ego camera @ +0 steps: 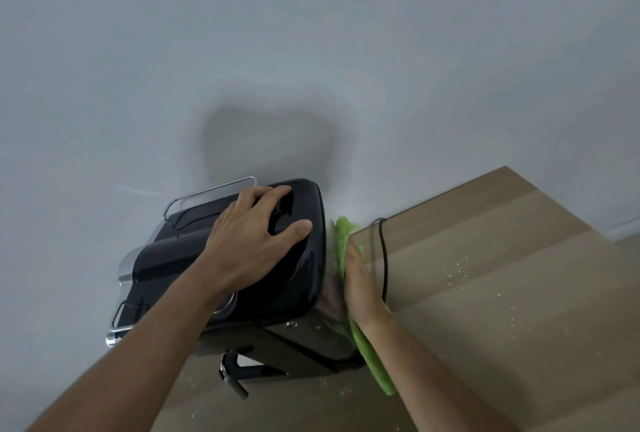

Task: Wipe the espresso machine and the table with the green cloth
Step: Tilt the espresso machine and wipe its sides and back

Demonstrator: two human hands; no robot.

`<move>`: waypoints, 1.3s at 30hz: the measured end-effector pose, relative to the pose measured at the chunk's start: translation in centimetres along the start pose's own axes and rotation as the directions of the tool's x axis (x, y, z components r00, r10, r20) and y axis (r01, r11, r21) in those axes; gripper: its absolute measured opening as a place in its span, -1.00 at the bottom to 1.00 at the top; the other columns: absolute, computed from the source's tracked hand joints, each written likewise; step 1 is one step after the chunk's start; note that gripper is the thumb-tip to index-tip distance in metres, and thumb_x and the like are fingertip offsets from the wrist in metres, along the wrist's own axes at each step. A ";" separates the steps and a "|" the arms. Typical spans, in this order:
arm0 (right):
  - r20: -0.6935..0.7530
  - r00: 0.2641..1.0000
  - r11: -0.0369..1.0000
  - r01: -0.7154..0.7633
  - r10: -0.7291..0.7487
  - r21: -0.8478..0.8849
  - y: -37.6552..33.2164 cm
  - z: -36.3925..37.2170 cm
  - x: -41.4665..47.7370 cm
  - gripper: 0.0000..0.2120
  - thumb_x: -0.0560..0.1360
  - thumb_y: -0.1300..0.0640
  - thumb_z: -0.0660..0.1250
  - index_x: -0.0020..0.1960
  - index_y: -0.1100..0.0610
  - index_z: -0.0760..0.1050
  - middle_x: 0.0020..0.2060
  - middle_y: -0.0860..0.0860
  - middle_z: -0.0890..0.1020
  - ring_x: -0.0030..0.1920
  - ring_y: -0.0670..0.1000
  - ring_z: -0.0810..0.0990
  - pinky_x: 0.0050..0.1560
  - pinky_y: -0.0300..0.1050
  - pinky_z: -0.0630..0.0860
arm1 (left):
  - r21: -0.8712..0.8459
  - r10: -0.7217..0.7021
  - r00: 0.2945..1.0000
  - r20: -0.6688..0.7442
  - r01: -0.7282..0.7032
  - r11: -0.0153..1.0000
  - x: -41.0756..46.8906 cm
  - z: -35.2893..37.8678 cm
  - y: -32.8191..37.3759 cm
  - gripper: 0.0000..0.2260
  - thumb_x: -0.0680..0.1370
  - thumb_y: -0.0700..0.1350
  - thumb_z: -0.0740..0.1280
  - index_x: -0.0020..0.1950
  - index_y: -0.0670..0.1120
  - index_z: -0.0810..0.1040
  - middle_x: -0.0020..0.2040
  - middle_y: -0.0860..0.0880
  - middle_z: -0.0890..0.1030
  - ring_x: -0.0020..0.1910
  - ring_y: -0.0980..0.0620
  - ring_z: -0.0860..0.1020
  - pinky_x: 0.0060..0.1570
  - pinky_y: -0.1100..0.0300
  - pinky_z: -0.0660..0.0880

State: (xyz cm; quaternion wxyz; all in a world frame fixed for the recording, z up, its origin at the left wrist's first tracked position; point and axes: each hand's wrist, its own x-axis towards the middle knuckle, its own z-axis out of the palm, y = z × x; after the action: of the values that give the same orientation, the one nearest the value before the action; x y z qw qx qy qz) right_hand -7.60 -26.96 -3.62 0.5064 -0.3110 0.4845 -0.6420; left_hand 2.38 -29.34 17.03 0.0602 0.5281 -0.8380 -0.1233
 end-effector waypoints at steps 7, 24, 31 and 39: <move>-0.053 0.904 0.895 -0.410 0.424 0.177 6.8 -2.1 2.1 -0.35 0.37 -0.48 0.09 0.16 -0.07 0.60 0.08 0.05 0.67 0.15 0.10 0.61 0.29 0.16 0.43 | 0.009 -0.013 0.999 -0.030 0.014 1.000 -0.3 0.0 0.4 -0.25 0.26 0.45 0.02 0.41 0.23 0.25 0.34 0.20 0.27 0.37 0.09 0.26 0.32 0.06 0.24; 0.059 0.972 0.972 0.229 -0.225 -0.052 -5.7 2.1 -4.8 -0.47 0.59 -0.21 -0.10 0.53 -0.14 0.10 0.51 -0.16 0.19 0.53 -0.13 0.08 0.51 0.11 0.10 | -0.024 -0.077 0.996 -0.042 0.076 0.997 0.5 0.1 0.6 -0.34 0.33 0.39 0.13 0.41 0.22 0.28 0.33 0.13 0.31 0.35 0.03 0.30 0.35 -0.02 0.25; -0.036 0.998 0.998 0.044 -0.046 -0.055 -1.2 1.7 -4.9 -0.30 0.41 -0.54 -0.10 0.46 -0.27 0.17 0.45 -0.13 0.33 0.47 -0.06 0.27 0.44 0.21 0.23 | -0.027 -0.092 0.995 -0.036 0.091 0.995 0.7 0.1 0.7 -0.33 0.32 0.38 0.14 0.41 0.21 0.28 0.32 0.12 0.31 0.34 0.02 0.31 0.35 -0.01 0.25; -0.087 0.992 0.995 -0.096 0.096 0.004 -0.6 0.2 -2.6 -0.34 0.45 -0.37 -0.04 0.40 -0.05 0.36 0.39 0.00 0.43 0.41 0.01 0.36 0.44 0.12 0.26 | -0.047 -0.123 0.990 -0.064 0.120 0.992 1.8 0.4 1.1 -0.33 0.32 0.37 0.15 0.40 0.19 0.30 0.33 0.09 0.32 0.33 -0.01 0.33 0.35 -0.07 0.26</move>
State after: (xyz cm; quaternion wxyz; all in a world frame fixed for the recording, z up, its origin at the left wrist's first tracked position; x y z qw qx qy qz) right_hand -6.86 -24.56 -2.78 0.5149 -0.2591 0.5207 -0.6297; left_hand 0.55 -30.47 16.87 0.0920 0.5805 -0.7990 -0.1269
